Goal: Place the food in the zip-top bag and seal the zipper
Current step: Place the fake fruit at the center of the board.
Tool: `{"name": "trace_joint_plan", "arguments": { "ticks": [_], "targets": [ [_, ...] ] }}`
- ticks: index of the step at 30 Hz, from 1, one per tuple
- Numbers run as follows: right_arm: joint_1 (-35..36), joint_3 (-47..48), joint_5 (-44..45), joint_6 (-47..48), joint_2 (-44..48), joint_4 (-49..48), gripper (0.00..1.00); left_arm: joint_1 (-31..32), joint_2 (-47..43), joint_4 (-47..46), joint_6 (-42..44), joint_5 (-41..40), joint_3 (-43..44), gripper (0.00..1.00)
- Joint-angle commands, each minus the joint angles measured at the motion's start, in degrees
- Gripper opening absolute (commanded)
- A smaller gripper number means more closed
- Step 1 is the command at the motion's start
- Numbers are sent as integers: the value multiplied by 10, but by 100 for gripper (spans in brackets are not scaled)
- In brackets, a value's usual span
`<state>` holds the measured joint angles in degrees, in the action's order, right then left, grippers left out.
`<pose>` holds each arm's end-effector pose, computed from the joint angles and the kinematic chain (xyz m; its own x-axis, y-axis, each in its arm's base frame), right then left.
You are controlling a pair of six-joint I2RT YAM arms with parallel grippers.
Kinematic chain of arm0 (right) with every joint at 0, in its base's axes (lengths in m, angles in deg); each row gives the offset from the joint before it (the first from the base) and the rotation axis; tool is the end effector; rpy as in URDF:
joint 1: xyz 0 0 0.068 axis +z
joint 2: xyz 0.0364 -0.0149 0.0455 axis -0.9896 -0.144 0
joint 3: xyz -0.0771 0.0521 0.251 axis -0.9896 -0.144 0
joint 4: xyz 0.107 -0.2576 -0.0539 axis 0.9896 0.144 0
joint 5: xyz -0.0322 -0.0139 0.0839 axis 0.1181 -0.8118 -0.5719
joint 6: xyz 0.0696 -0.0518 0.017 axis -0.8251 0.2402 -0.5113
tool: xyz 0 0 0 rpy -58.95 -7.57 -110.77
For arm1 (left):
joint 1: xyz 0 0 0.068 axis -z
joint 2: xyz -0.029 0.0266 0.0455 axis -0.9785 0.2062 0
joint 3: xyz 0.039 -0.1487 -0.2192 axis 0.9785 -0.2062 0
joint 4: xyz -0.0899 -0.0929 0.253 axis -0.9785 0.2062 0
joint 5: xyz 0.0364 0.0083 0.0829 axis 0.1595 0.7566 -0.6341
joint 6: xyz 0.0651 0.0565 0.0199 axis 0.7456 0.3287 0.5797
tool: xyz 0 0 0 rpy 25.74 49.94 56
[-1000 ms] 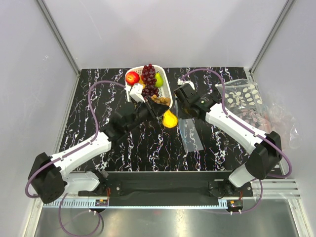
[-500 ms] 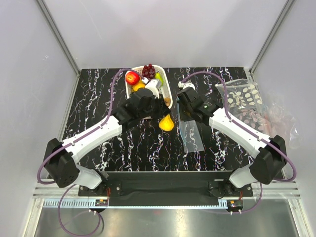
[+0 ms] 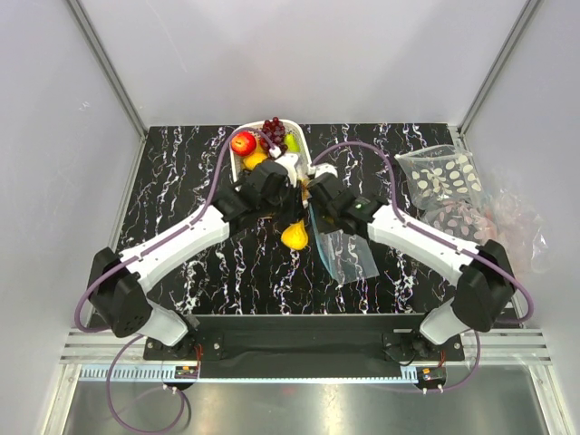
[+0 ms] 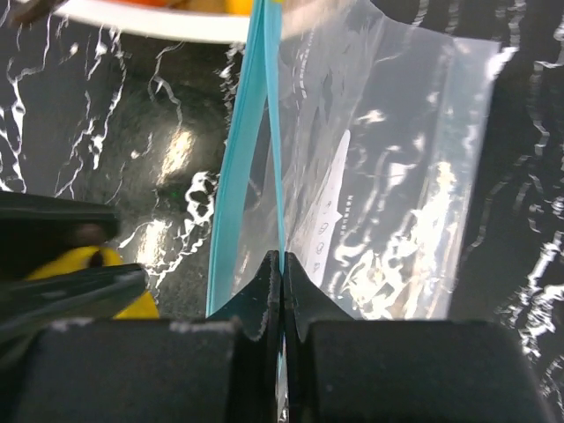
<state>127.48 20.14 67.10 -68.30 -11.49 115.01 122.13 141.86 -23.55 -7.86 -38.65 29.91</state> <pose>0.2787 0.2557 0.2426 -0.6926 -0.2902 -0.6604 -0.3787 0.9255 -0.0095 0.2770 -0.2731 0.2843 -0.7176 0.0695 -0.6930 0.4470 0.8089 -0.3818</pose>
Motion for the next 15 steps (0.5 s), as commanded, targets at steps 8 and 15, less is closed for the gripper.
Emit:
{"name": "trace_joint_plan", "arguments": {
  "ticks": [8, 15],
  "targets": [
    [50, -49, 73, -29, -48, -52, 0, -14, -76, -6, -9, 4, -128, 22],
    [52, -117, 24, -56, -17, -130, 0, -14, -93, -55, -24, 72, -172, 23]
  ]
}}
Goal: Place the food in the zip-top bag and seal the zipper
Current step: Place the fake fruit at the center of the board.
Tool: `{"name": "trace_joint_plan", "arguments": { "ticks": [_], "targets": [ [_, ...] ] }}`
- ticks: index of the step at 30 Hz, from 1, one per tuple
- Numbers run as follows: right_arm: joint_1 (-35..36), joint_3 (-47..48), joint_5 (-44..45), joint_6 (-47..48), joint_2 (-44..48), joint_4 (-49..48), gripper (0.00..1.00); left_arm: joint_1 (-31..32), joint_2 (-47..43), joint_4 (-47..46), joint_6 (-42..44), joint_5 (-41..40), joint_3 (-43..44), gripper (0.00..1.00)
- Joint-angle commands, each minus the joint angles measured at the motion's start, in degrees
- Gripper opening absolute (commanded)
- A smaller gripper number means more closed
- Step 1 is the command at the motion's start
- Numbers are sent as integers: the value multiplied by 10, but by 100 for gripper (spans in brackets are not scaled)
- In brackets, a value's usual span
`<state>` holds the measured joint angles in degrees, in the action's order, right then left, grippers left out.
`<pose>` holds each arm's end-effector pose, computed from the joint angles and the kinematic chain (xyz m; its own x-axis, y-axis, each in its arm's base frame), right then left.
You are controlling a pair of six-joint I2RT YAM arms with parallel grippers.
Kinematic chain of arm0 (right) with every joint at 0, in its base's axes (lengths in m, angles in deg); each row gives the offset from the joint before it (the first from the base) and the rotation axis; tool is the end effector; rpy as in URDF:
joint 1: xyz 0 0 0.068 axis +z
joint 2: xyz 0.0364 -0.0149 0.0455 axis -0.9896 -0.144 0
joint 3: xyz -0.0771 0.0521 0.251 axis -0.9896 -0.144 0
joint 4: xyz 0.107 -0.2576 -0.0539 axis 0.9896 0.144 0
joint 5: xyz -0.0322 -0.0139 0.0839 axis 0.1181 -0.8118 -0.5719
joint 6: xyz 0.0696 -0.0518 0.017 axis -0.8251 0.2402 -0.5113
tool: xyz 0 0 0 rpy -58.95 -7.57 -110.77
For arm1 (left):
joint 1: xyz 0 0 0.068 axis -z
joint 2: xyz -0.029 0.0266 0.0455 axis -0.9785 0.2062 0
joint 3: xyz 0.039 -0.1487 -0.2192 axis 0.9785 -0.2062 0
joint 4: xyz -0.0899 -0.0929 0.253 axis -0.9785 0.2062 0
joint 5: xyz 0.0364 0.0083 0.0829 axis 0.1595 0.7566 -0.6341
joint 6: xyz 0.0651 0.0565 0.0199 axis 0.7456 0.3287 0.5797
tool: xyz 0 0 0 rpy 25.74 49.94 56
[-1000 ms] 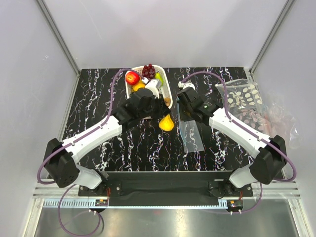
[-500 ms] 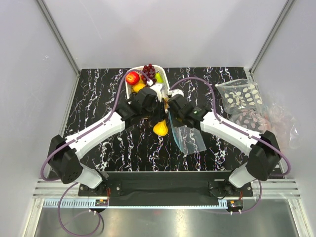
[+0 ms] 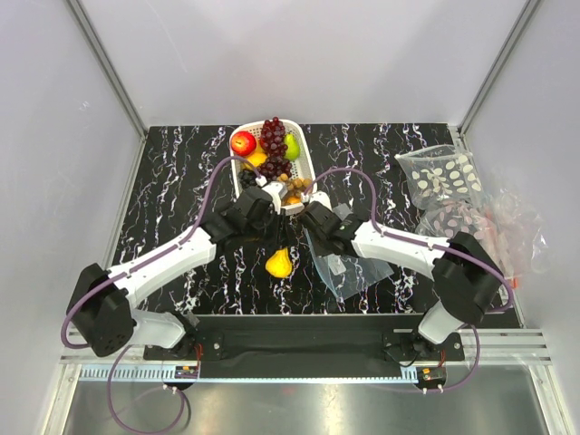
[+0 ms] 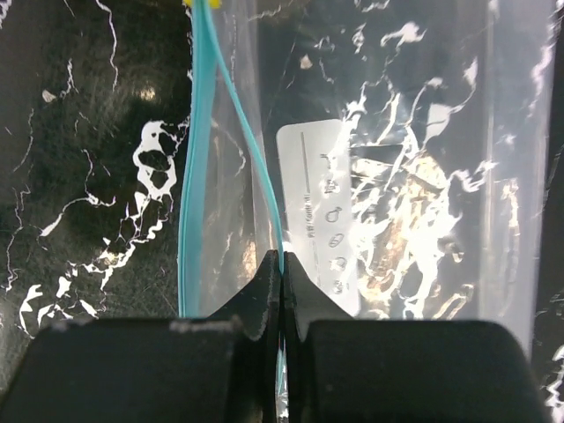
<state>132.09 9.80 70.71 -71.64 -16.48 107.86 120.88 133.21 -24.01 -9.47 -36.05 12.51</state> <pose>0.2551 0.2674 0.1594 -0.7355 -0.3553 -0.5768 -0.3807 0.9211 -0.0819 0.2397 -0.2320 0.2190 -0.8085 0.1049 -0.5790 0.3868 0.8363 -0.3887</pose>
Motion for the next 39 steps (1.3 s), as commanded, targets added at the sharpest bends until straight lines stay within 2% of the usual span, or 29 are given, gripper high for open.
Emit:
{"name": "trace_joint_plan", "arguments": {
  "ticks": [1, 6, 11, 16, 21, 26, 27, 28, 31, 33, 36, 39],
  "targets": [
    [9, -18, -12, -25, 35, -64, 0, -1, -2, -52, -9, 49, 2, 23],
    [37, -38, 9, -35, 34, -90, 0, -1, 14, -67, -15, 59, -17, 24],
    [68, -53, 72, -43, 39, -110, 0, -2, 12, -97, -41, 74, -34, 24],
    [82, -84, 88, -39, 61, -153, 0, -1, -6, -125, -56, 71, -51, 29],
    [89, -105, 92, -31, 80, -182, 0, -2, 40, -118, -53, 79, -38, 30],
    [90, -98, 95, -29, 76, -175, 0, -1, 56, -172, -76, 97, -52, 31],
    [90, -97, 95, -29, 77, -174, 0, -2, 55, -177, -78, 98, -53, 33],
    [90, -98, 96, -28, 77, -175, 0, -1, 51, -180, -79, 96, -53, 41],
    [90, -99, 95, -29, 85, -174, 0, -1, 48, -184, -78, 79, -51, 49],
    [90, -100, 93, -29, 90, -175, 0, -1, 51, -185, -77, 72, -47, 51],
    [90, -100, 87, -32, 100, -175, 0, 0, 75, -193, -82, 71, -37, 50],
    [90, -94, 92, -39, 113, -161, 0, 0, 93, -199, -89, 60, -32, 45]
  ]
}}
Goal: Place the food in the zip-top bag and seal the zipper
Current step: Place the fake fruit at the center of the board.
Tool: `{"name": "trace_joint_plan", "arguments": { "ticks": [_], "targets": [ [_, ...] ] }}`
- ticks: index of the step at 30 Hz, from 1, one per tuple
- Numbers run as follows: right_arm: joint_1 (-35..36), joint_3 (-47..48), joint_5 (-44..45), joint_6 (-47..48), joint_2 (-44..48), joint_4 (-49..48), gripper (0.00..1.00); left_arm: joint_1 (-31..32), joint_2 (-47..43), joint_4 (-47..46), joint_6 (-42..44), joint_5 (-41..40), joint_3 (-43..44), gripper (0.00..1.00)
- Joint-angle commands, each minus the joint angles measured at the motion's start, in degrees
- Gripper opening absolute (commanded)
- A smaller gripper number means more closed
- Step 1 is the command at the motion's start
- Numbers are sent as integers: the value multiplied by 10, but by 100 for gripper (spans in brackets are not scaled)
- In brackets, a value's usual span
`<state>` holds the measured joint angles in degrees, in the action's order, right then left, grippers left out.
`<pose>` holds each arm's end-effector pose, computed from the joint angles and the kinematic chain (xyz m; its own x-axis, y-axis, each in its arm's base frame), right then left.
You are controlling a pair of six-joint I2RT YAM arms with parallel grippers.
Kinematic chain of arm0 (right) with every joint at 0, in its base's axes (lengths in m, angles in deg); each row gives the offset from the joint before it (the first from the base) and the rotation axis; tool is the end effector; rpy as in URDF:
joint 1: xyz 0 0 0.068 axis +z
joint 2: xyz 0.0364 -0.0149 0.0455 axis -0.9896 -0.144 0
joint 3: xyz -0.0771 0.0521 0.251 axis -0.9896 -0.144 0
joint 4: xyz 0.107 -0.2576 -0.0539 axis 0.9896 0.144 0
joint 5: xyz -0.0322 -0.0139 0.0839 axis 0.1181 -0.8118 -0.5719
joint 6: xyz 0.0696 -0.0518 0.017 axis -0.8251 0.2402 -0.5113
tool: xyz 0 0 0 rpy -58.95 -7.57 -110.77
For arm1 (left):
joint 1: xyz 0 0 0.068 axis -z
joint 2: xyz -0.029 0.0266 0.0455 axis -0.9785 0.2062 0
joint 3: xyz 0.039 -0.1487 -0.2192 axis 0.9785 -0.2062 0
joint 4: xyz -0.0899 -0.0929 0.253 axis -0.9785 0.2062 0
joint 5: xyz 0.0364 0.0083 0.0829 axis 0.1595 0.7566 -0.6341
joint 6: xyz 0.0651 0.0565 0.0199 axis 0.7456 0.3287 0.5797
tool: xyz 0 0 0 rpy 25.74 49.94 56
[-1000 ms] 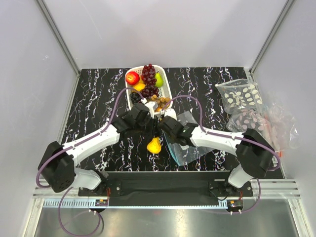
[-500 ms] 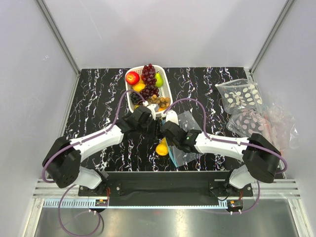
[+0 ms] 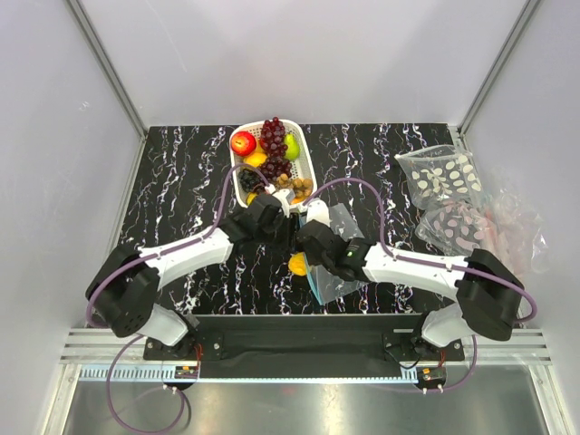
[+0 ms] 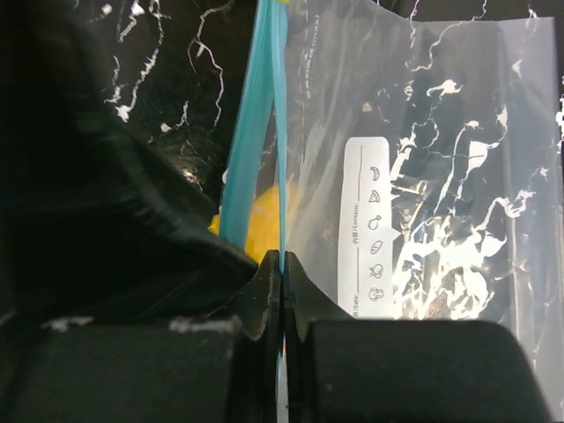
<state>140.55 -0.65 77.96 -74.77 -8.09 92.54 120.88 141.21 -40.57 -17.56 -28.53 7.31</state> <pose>0.2123 0.2832 0.1723 -0.5890 -0.2641 -0.7637 -0.3990 0.9169 -0.0094 0.2514 -0.2566 0.1717 -0.8649 0.0122 -0.5018 0.3345 0.7594 -0.5581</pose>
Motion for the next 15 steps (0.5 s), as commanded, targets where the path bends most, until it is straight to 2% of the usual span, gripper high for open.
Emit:
{"name": "trace_joint_plan", "arguments": {
  "ticks": [1, 4, 5, 6, 8, 11, 15],
  "targets": [
    [5, 14, 24, -8, 33, 6, 0, 0, 15, -37, -11, -19, 18, 43],
    [5, 18, 27, -13, 52, 24, 0, 4, 19, -46, -15, -28, 20, 38],
    [5, 18, 28, -13, 59, 28, 0, 4, 22, -48, -15, -30, 24, 35],
    [5, 18, 29, -13, 65, 32, 0, 4, 25, -50, -15, -30, 33, 27],
    [5, 22, 39, -18, 79, 52, 0, 5, 38, -57, -15, -25, 46, 22],
    [5, 52, 77, -33, 79, 123, 0, 8, 59, -44, -9, -28, 83, 11],
    [5, 127, 192, -126, 48, 315, 0, 7, 70, -20, 10, -49, 119, 2]
  ]
}}
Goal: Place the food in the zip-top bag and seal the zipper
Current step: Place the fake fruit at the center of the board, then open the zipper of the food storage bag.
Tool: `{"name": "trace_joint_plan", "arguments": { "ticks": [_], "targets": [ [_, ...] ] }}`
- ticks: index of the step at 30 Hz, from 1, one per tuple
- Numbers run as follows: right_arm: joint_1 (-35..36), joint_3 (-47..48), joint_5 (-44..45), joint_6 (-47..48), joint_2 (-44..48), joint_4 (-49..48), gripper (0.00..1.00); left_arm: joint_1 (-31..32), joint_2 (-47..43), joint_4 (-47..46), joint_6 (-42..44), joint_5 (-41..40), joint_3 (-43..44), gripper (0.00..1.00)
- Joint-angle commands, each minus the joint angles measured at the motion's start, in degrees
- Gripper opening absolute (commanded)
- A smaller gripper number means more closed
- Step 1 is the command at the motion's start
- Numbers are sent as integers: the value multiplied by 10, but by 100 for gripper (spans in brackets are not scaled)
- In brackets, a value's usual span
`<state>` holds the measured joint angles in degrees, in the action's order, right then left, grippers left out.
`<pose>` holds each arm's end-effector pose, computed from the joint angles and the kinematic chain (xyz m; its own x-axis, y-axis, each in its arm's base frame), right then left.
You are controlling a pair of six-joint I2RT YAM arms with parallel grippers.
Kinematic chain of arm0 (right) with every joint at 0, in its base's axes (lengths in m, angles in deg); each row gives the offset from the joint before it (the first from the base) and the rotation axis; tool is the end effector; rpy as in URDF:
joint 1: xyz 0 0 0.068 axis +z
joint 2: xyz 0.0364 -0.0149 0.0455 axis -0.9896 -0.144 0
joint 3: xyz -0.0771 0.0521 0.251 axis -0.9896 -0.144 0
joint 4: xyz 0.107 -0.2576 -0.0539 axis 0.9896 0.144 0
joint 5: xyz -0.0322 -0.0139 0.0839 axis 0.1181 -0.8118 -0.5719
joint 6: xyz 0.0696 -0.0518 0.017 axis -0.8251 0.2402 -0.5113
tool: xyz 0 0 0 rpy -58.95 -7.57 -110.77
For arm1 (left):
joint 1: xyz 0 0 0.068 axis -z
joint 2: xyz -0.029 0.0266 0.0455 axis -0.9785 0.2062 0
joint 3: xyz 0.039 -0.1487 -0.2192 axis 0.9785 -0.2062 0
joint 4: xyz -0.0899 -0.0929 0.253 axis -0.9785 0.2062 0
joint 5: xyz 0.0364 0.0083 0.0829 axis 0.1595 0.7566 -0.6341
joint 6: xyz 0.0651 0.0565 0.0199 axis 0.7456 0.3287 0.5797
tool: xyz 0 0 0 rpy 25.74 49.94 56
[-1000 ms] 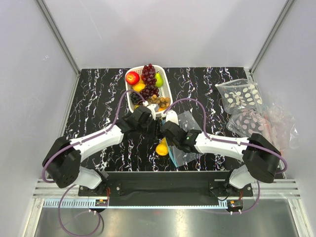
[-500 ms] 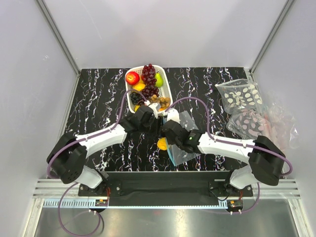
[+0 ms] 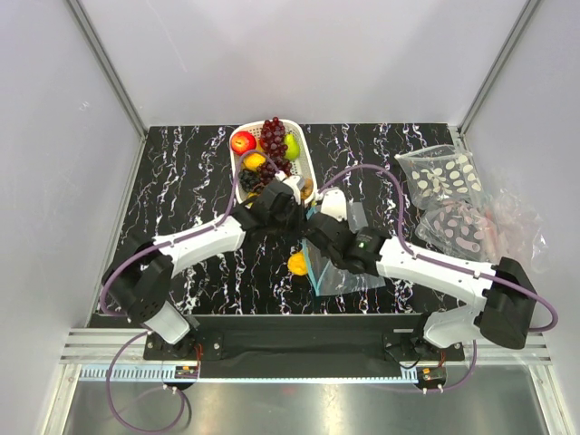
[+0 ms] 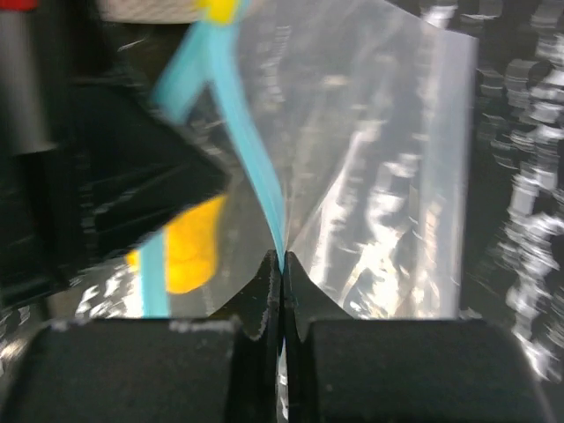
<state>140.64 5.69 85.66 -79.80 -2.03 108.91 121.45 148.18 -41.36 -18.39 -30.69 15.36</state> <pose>0.2075 0.2585 0.2233 -0.6009 -0.2139 -0.7702 -0.2618 0.9630 -0.0632 0.2776 -0.2823 0.1816 -0.8486 -0.0164 -0.5289 0.3311 0.7632 -0.5549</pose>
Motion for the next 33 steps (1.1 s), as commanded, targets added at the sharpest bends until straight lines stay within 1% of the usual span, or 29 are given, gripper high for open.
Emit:
{"name": "trace_joint_plan", "arguments": {
  "ticks": [1, 2, 3, 5, 6, 8, 9, 11, 13, 14, 15, 17, 18, 19, 21, 25, 26, 28, 29, 33],
  "targets": [
    [1, 76, 131, -97, -19, 185, 0, 2, 4, -7, 21, -35, 50, 0],
    [-4, 87, 145, -138, -23, 217, 0, 2, 7, 2, 23, -39, 55, 0],
    [-9, 104, 154, -154, -31, 269, 0, 1, 10, 7, 29, -44, 60, 0],
    [-25, 113, 170, -192, -30, 310, 0, 1, 22, 15, 32, -54, 68, 0],
    [-47, 115, 172, -199, -21, 334, 0, -2, 24, 16, 33, -56, 69, 0],
    [-76, 111, 171, -212, -4, 347, 0, -5, 35, 16, 37, -61, 70, 0],
    [-105, 107, 173, -215, 18, 358, 0, -9, 39, 15, 38, -63, 70, 0],
    [-128, 105, 182, -217, 43, 363, 0, -12, 52, 16, 41, -70, 72, 0],
    [-141, 107, 197, -207, 73, 358, 0, -12, 66, 14, 46, -79, 78, 0],
    [-141, 108, 193, -174, 83, 349, 1, -11, 69, 11, 48, -75, 79, 0],
    [-141, 107, 170, -152, 94, 318, 2, -11, 73, 8, 48, -71, 82, 0],
    [-141, 104, 138, -104, 97, 290, 4, -7, 78, 1, 48, -65, 85, 0],
    [-141, 97, 123, -92, 95, 265, 7, -4, 79, 1, 48, -67, 88, 0],
    [-141, 93, 98, -84, 91, 258, 7, -1, 81, 1, 47, -67, 90, 0],
    [-141, 81, 80, -72, 75, 237, 6, 3, 83, -1, 46, -64, 92, 0],
    [-142, 77, 71, -74, 34, 228, 4, 15, 100, -3, 45, -63, 98, 6],
    [-141, 82, 74, -82, 28, 233, 3, 17, 103, -4, 45, -63, 99, 12],
    [-141, 101, 78, -84, 18, 242, 2, 23, 112, -3, 48, -67, 103, 18],
    [-141, 106, 79, -79, 20, 242, 2, 23, 117, 0, 48, -71, 108, 23],
    [-141, 140, 57, -56, 44, 225, 3, 27, 133, 12, 53, -83, 120, 27]
  ]
}}
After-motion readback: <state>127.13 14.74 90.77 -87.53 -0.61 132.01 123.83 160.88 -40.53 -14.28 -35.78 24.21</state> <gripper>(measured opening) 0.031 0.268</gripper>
